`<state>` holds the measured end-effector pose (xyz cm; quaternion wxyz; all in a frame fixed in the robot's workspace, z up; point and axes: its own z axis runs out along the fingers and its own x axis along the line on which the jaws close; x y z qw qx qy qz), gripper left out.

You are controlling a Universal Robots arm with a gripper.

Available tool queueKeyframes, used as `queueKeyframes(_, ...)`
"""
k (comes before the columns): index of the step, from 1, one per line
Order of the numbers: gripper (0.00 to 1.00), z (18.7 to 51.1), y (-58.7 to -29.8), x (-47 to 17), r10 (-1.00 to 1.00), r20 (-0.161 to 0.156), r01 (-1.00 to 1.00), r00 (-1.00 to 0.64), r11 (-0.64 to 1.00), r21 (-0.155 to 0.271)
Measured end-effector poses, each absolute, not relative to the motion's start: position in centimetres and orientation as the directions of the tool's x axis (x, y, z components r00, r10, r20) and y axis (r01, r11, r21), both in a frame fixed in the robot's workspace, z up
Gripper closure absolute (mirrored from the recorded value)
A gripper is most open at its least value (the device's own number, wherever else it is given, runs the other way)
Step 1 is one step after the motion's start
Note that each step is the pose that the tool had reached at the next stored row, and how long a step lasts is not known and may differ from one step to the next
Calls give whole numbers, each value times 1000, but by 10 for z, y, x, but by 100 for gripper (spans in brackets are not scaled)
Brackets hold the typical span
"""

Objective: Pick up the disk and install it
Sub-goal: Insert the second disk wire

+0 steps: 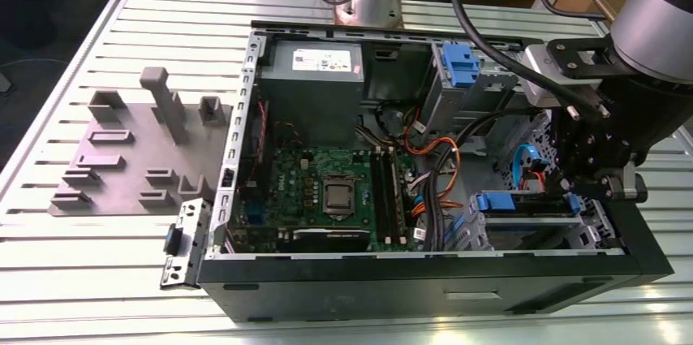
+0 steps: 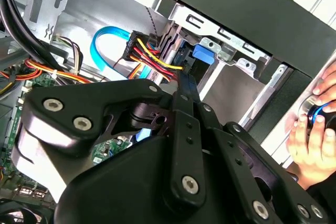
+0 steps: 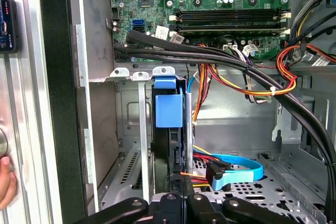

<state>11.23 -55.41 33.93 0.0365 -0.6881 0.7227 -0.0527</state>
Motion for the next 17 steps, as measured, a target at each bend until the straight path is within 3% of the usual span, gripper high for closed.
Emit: queueKeyframes(17,89,356,-554,111,-999,20,-992,-50,47,-116)
